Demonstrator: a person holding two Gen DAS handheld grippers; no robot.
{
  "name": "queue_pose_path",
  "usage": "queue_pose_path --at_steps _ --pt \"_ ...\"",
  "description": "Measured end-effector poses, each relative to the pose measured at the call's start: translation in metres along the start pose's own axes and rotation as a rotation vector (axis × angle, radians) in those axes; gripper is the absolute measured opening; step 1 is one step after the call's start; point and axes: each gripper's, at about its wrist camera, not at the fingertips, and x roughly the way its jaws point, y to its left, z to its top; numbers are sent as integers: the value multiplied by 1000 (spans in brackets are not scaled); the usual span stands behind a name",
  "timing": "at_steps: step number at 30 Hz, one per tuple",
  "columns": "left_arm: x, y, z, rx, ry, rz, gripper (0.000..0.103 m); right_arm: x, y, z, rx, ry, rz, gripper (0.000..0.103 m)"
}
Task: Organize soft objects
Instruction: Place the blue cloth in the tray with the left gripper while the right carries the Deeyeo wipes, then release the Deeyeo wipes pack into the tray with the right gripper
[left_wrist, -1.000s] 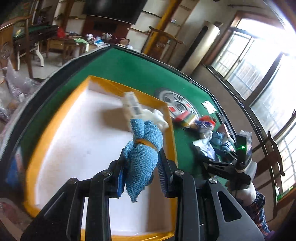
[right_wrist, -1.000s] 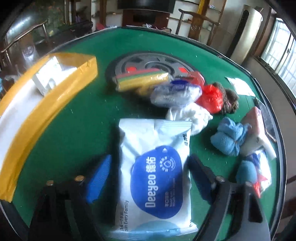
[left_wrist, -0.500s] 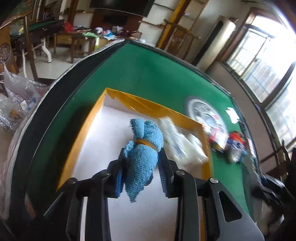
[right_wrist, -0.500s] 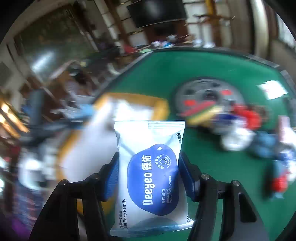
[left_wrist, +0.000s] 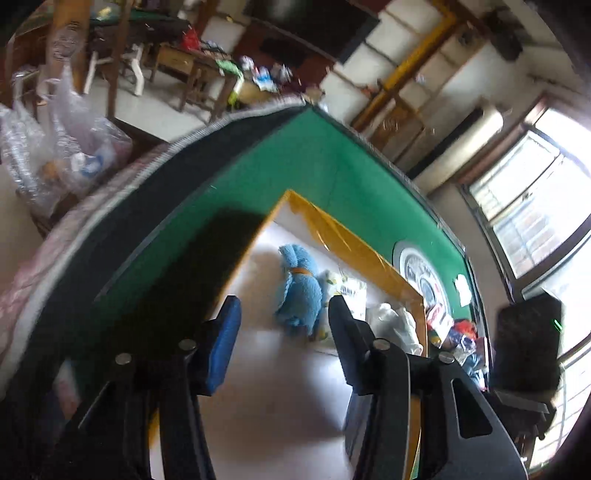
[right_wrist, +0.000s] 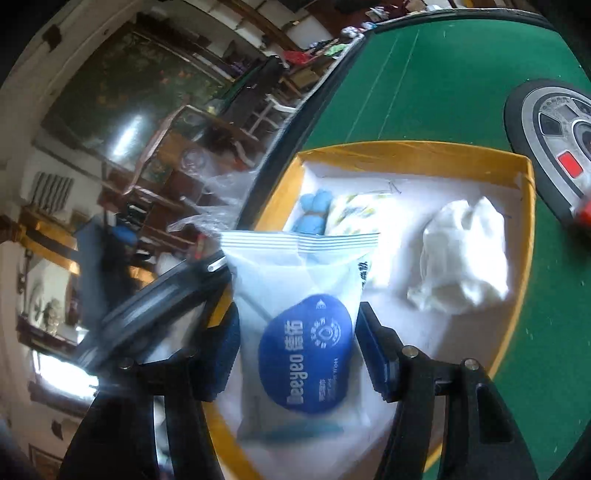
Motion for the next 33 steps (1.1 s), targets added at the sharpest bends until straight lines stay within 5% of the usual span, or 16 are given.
queue_pose_path --at_steps 9,18,21,28,33 --pt "-29 21 -21 -28 -23 -51 48 11 41 12 -197 -36 -410 56" --pt "-57 30 -32 -23 -85 -57 48 7 51 -25 -226 148 -223 56" --pt "-57 32 -36 -25 -77 -57 48 16 51 -24 -250 154 -282 56" --pt "-61 29 -45 -14 -68 -56 48 22 46 16 -298 -14 -587 60" --pt "-62 23 -54 -6 -56 -55 51 -6 38 9 -225 -39 -466 65"
